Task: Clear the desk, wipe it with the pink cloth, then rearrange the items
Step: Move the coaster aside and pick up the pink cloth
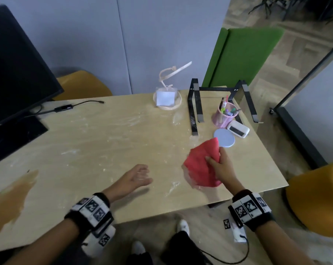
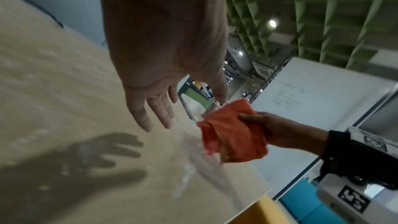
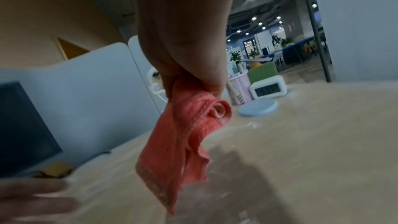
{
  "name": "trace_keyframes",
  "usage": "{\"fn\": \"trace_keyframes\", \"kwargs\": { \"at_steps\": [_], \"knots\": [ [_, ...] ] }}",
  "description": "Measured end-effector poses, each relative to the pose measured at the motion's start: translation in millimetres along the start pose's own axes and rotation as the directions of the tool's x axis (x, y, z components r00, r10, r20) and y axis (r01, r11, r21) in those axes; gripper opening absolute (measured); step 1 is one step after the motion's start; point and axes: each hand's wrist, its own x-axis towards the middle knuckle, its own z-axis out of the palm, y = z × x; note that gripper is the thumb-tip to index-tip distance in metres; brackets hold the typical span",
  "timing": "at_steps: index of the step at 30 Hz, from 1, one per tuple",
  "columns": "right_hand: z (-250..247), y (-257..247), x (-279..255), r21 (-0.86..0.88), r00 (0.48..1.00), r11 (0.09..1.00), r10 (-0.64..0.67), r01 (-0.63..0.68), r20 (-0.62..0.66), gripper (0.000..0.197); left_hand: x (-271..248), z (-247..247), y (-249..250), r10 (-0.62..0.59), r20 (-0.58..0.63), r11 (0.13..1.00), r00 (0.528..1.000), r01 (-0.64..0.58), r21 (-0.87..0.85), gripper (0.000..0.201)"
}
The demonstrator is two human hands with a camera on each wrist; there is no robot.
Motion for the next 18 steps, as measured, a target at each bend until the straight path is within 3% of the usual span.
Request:
{"fn": "trace_keyframes", "kwargs": {
  "at_steps": [1,4,5,7,9,11,15,18],
  "knots": [
    [13.5,-7.8,-4.9,0.073,0.999,0.997,0.003,-0.006,0.040,0.027,3.3,10.4,5.2,-0.029,0.025,0.996,0.999,0.031,-0.078,0.094],
    [47.4,-29.7,-24.1,0.318,0.982,0.943,0.038,-0.097,0.185,0.030,19.0,43.4,12.5,-0.051,0.080,0.948,0.996,0.074,-0.309,0.048],
    [55.1,-34.0,-30.1,0.389,0.969,0.910,0.052,-0.145,0.241,0.032,24.4,52.2,10.1,-0.052,0.075,0.910,0.996,0.078,-0.406,0.049],
    [65.8,-36.2,-37.8,0.458,0.947,0.863,0.067,-0.213,0.315,0.036,33.7,63.1,-0.3,-0.085,0.036,0.821,0.996,0.091,-0.564,0.070],
    [69.3,-31.0,-39.8,0.426,0.952,0.881,0.079,-0.205,0.297,0.034,37.2,65.6,-7.8,-0.094,-0.071,0.840,0.993,0.041,-0.541,0.074],
    [67.6,-20.8,-36.7,0.285,0.973,0.951,0.061,-0.124,0.222,0.030,40.6,67.2,-15.1,-0.057,-0.128,0.879,0.990,-0.011,-0.477,0.063],
    [54.9,1.8,-29.3,-0.002,0.994,1.000,0.022,-0.022,0.111,0.020,47.4,73.3,-28.9,-0.029,-0.087,0.933,0.996,-0.005,-0.360,0.060],
    [43.6,17.7,-24.7,-0.023,0.996,0.997,0.080,-0.079,0.048,0.041,60.6,84.9,-32.5,-0.023,-0.056,0.963,0.998,0.007,-0.270,0.068]
  ]
}}
